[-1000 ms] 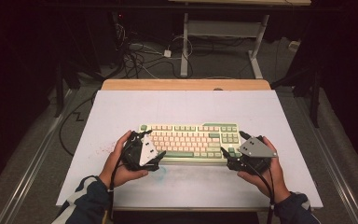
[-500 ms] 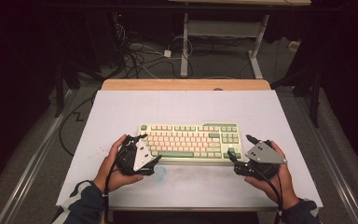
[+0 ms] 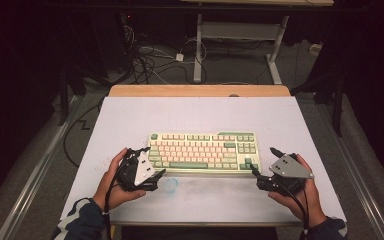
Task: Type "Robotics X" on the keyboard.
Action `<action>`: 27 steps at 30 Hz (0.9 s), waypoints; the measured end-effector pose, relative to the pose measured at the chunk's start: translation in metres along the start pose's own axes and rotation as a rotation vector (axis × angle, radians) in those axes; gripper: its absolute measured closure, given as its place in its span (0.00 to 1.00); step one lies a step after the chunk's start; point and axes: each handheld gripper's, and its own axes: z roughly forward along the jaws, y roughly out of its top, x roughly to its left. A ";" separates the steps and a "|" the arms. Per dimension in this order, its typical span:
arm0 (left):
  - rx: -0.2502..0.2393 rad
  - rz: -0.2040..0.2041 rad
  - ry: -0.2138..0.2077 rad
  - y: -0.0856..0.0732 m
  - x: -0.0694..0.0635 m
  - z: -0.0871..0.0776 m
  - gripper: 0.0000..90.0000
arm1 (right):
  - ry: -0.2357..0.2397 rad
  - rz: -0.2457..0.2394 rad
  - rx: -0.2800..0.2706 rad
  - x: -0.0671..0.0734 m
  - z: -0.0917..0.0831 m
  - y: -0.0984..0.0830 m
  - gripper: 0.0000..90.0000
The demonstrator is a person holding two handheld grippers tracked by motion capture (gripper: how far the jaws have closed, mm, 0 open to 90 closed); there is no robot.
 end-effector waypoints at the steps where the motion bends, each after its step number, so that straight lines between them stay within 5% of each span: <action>1: 0.003 -0.003 0.000 -0.001 0.001 -0.001 0.19 | -0.005 0.000 0.001 -0.001 0.000 -0.001 0.25; 27: 0.118 -0.085 0.083 -0.035 0.039 -0.015 0.19 | -0.060 0.084 0.077 -0.025 -0.004 -0.050 0.25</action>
